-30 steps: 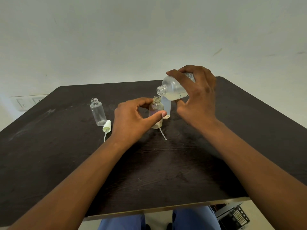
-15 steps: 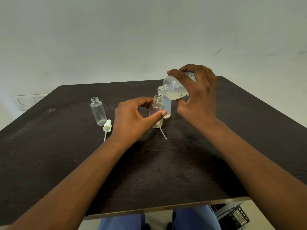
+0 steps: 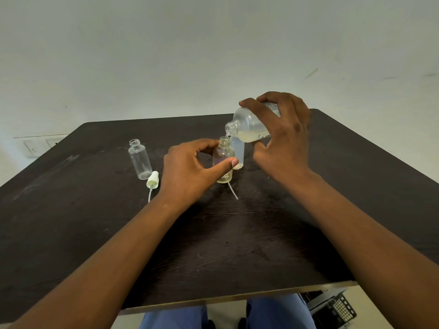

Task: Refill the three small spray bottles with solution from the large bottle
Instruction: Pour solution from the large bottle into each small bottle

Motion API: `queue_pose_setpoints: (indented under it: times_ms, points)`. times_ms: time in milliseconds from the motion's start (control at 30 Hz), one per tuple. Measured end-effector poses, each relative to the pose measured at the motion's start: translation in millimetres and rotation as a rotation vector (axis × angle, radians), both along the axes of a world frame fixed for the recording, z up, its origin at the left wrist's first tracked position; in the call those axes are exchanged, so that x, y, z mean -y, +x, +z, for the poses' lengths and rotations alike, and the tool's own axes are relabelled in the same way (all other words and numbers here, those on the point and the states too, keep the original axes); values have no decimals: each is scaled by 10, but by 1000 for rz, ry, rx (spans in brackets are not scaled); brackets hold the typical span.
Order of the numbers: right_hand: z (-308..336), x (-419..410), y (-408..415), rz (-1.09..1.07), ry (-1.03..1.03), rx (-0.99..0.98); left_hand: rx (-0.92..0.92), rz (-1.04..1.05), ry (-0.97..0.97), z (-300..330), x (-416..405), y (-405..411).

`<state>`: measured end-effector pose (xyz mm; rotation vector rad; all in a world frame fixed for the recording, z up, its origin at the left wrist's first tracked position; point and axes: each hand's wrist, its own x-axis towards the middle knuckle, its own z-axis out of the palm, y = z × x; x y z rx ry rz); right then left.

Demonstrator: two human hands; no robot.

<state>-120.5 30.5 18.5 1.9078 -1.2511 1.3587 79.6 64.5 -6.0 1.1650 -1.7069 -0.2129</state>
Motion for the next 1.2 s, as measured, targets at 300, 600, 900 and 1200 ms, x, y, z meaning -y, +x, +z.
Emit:
queue_pose_setpoints:
  times_ms: [300, 600, 900, 1200]
  points:
    - [3, 3, -3, 2, -14, 0, -7, 0, 7, 8, -14, -6]
    - [-5, 9, 1, 1, -6, 3, -17, -5, 3, 13, -16, -13]
    - [-5, 11, 1, 0, -13, 9, -11, 5, 6, 6, -4, -11]
    - [0, 7, 0, 1, 2, 3, -3, 8, 7, 10, -6, -14]
